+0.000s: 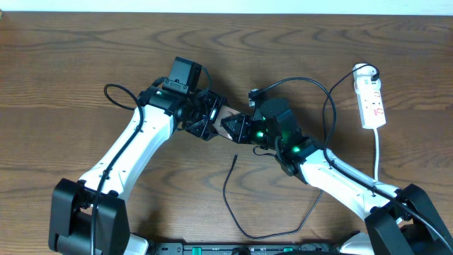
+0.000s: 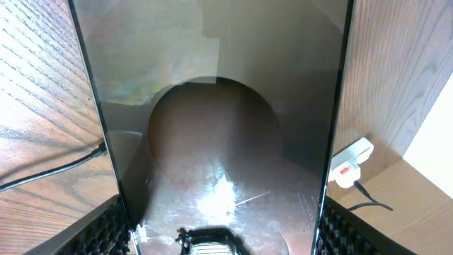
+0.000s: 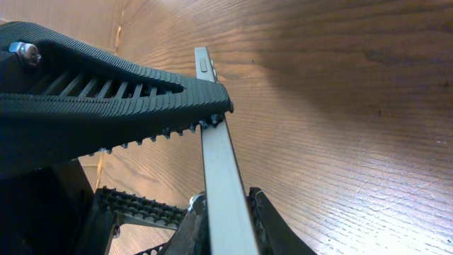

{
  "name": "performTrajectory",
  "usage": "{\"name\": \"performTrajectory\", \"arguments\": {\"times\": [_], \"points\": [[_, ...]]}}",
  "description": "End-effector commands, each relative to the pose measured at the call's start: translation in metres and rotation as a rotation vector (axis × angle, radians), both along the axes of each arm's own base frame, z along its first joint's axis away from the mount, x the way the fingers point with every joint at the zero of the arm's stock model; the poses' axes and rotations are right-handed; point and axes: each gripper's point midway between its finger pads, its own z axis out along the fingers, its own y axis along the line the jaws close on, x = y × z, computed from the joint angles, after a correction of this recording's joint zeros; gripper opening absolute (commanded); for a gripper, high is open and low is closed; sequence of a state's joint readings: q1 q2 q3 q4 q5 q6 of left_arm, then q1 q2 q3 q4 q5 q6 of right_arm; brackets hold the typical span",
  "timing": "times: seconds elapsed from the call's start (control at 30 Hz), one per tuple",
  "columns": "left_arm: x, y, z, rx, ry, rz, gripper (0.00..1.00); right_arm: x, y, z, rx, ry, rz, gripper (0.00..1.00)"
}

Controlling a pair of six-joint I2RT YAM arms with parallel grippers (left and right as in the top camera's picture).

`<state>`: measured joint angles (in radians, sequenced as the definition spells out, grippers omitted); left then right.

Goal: Plug charger to phone and switch on socket
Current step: 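Hold the phone with the right gripper and open the left gripper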

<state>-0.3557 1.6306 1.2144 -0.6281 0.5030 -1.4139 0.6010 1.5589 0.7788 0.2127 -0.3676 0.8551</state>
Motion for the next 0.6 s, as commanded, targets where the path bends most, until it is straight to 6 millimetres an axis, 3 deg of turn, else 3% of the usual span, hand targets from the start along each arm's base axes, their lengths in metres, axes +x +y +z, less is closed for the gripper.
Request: {"name": "performTrajectory", "arguments": {"times": [0.0,0.27,0.53,0.57], "points": [[0.001,-0.0099,0.0247,-0.051,-0.048,-0.027,0.07,-0.0017,0.0041,-0.002,-0.015,-0.004,0.002,0.12],[0.0011,-0.0098,0.0247,-0.051,-0.048,-0.027,0.07,-0.0017,0.0041,-0.002,-0.015,-0.004,0.002,0.02],[0.001,-0.0098,0.0246,-0.051,-0.048,-0.027,0.08,-0.0017,0.0041,-0.002,-0.015,-0.004,0.002,0.01],[0.001,-0.0097,0.0246,-0.05,-0.048,-0.027,0.17,-0.0017,0.0041,-0.002,-0.015,-0.004,0.002,0.01]]}}
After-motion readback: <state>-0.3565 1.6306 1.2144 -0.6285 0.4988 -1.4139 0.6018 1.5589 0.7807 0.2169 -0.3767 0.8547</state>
